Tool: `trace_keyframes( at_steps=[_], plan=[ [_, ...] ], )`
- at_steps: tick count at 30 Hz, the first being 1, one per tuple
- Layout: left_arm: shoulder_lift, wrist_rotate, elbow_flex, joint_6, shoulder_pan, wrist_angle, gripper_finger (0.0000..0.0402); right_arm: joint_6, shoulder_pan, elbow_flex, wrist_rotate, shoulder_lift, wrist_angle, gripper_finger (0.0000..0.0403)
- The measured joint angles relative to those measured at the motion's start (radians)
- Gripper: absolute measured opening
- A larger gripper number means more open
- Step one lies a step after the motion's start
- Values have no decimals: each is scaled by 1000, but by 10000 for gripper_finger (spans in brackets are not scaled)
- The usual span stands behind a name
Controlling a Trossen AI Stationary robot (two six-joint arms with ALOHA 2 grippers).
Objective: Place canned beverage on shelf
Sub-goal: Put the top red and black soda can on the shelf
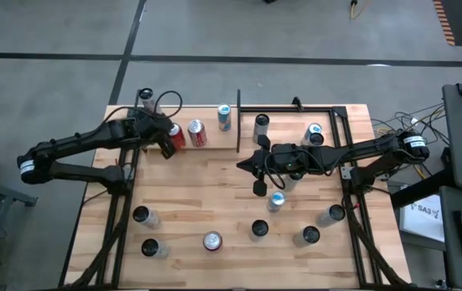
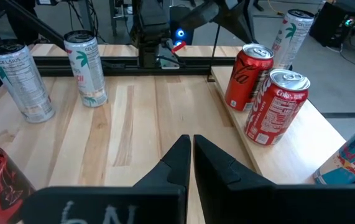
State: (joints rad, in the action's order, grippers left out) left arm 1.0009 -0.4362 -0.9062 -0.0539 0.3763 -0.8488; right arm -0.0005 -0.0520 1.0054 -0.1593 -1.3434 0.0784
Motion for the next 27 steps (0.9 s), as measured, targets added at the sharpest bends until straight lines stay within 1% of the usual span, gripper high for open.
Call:
trace_keyframes(
  at_steps=[8, 16, 19, 27],
  plan=[
    [39, 9, 1, -11, 0, 24, 0, 0, 0, 0, 0, 0, -2, 11],
    [82, 14, -2, -101, 0, 55, 0, 4, 0, 0, 0, 0, -5, 11],
    [86, 37, -8, -131, 1, 56, 0, 8, 0, 0, 0, 0, -13, 11],
    [75, 43, -15, -140, 0, 67, 0, 27, 0, 0, 0, 0, -23, 11]
  ],
)
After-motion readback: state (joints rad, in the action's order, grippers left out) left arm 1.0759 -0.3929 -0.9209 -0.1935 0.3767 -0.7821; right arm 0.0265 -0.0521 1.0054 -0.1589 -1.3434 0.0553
